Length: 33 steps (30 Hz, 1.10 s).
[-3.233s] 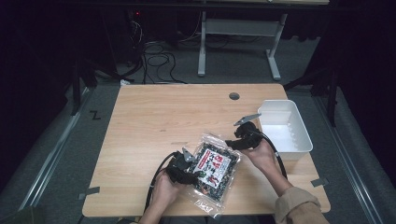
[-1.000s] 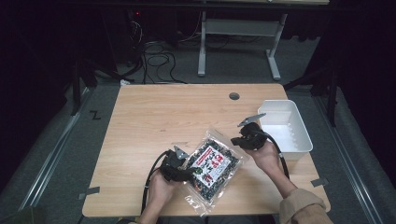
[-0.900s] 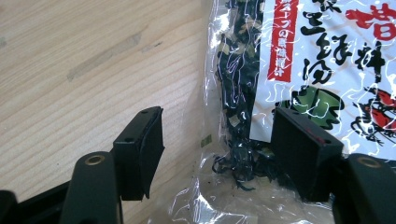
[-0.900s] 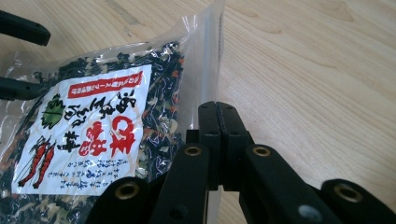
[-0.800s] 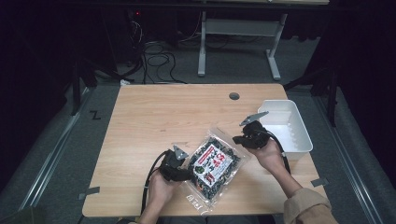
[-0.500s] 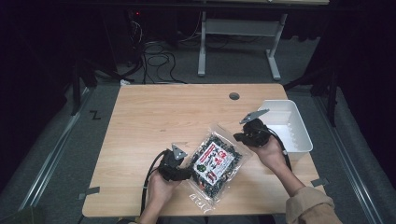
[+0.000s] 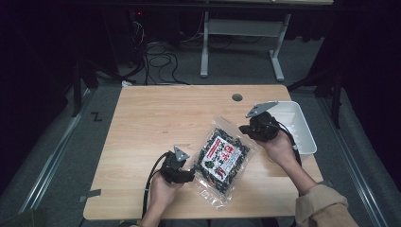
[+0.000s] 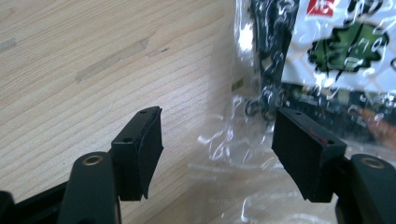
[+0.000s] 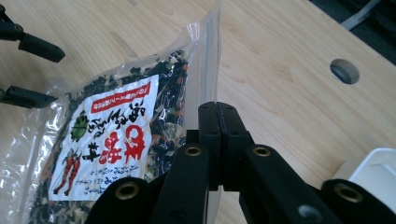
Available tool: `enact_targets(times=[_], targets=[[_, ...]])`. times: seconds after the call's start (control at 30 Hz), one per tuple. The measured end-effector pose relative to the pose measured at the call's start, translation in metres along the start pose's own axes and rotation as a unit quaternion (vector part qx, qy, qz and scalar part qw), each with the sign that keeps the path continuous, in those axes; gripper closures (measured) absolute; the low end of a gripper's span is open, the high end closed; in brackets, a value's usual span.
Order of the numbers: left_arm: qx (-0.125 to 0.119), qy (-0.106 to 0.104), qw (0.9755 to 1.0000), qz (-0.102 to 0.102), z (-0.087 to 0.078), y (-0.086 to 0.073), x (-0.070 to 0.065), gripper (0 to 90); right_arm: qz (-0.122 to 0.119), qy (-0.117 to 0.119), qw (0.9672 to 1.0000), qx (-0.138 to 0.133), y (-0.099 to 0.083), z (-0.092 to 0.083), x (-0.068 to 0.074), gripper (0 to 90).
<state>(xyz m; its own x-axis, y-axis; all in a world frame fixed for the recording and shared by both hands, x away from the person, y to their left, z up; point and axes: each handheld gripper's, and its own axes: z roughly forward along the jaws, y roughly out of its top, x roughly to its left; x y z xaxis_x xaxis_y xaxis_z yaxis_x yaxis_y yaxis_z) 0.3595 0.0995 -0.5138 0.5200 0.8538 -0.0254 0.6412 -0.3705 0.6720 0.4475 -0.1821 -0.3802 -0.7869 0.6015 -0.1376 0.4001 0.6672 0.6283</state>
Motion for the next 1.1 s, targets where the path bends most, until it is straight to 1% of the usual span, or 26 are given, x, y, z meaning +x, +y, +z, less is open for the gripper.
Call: enact_targets(times=[0.03, 0.1, 0.13, 0.17, 0.2, 0.27, 0.3, 0.37, 0.4, 0.5, 0.53, 0.57, 0.63, 0.7, 0.83, 0.93, 0.97, 1.0, 1.03, 1.1], targets=[[0.000, 0.000, 1.0000, 0.000, 0.000, 0.000, 0.000, 33.7, 0.003, -0.002, 1.0000, -0.002, 0.001, -0.002, 0.000, 90.0], [0.000, -0.001, 1.0000, 0.000, 0.000, 0.000, 0.000, 33.7, 0.001, -0.004, 1.0000, -0.004, 0.002, -0.005, -0.001, 90.0], [0.000, -0.002, 1.0000, 0.000, 0.000, 0.000, 0.000, 33.7, 0.000, -0.006, 1.0000, -0.007, 0.004, -0.011, -0.003, 90.0], [0.000, -0.002, 1.0000, 0.000, 0.000, 0.000, 0.000, 33.7, 0.000, -0.006, 1.0000, -0.007, 0.004, -0.011, -0.003, 90.0], [0.002, -0.002, 1.0000, 0.000, 0.001, 0.000, -0.001, 33.7, 0.001, -0.010, 0.9999, -0.011, 0.007, -0.016, -0.004, 90.0], [0.003, -0.002, 1.0000, 0.001, 0.002, 0.000, -0.001, 33.7, -0.001, -0.012, 0.9999, -0.012, 0.008, -0.018, -0.005, 90.0], [0.003, -0.002, 1.0000, 0.001, 0.002, 0.000, 0.000, 33.7, -0.005, -0.017, 0.9997, -0.014, 0.011, -0.024, -0.007, 90.0], [0.003, -0.002, 1.0000, 0.000, 0.001, 0.000, -0.001, 33.7, -0.001, -0.018, 0.9997, -0.019, 0.012, -0.027, -0.007, 90.0], [0.004, -0.002, 1.0000, 0.002, 0.001, 0.000, -0.001, 33.7, -0.006, -0.023, 0.9995, -0.023, 0.015, -0.033, -0.007, 90.0], [0.004, -0.004, 1.0000, 0.001, 0.002, 0.000, -0.001, 33.7, -0.008, -0.027, 0.9992, -0.027, 0.017, -0.037, -0.006, 90.0], [0.008, -0.004, 1.0000, 0.002, 0.003, 0.000, -0.001, 33.7, -0.017, -0.031, 0.9988, -0.033, 0.018, -0.041, -0.005, 90.0], [0.009, -0.004, 0.9999, 0.002, 0.003, 0.000, -0.001, 33.7, -0.019, -0.033, 0.9987, -0.032, 0.019, -0.042, -0.005, 90.0], [0.011, -0.005, 0.9999, 0.002, 0.003, 0.000, -0.001, 33.7, -0.020, -0.036, 0.9986, -0.033, 0.020, -0.044, -0.004, 90.0], [0.010, -0.007, 0.9999, 0.003, 0.003, -0.001, -0.002, 33.6, -0.022, -0.038, 0.9983, -0.040, 0.023, -0.048, -0.005, 90.0], [0.010, -0.007, 0.9999, 0.004, 0.004, -0.001, -0.003, 33.4, -0.028, -0.043, 0.9978, -0.043, 0.027, -0.054, -0.004, 90.0], [0.014, -0.009, 0.9998, 0.005, 0.005, -0.001, -0.003, 33.3, -0.029, -0.045, 0.9978, -0.039, 0.029, -0.058, -0.003, 90.0], [0.016, -0.010, 0.9998, 0.006, 0.006, -0.001, -0.003, 33.3, -0.034, -0.047, 0.9975, -0.041, 0.030, -0.060, -0.004, 90.0], [0.016, -0.010, 0.9998, 0.006, 0.006, -0.001, -0.003, 33.3, -0.034, -0.047, 0.9975, -0.041, 0.030, -0.060, -0.004, 90.0], [0.016, -0.010, 0.9998, 0.006, 0.006, -0.001, -0.003, 33.3, -0.037, -0.053, 0.9969, -0.045, 0.033, -0.063, -0.004, 90.0], [0.019, -0.012, 0.9997, 0.007, 0.006, -0.001, -0.004, 33.3, -0.035, -0.055, 0.9968, -0.046, 0.035, -0.067, -0.004, 90.0]])
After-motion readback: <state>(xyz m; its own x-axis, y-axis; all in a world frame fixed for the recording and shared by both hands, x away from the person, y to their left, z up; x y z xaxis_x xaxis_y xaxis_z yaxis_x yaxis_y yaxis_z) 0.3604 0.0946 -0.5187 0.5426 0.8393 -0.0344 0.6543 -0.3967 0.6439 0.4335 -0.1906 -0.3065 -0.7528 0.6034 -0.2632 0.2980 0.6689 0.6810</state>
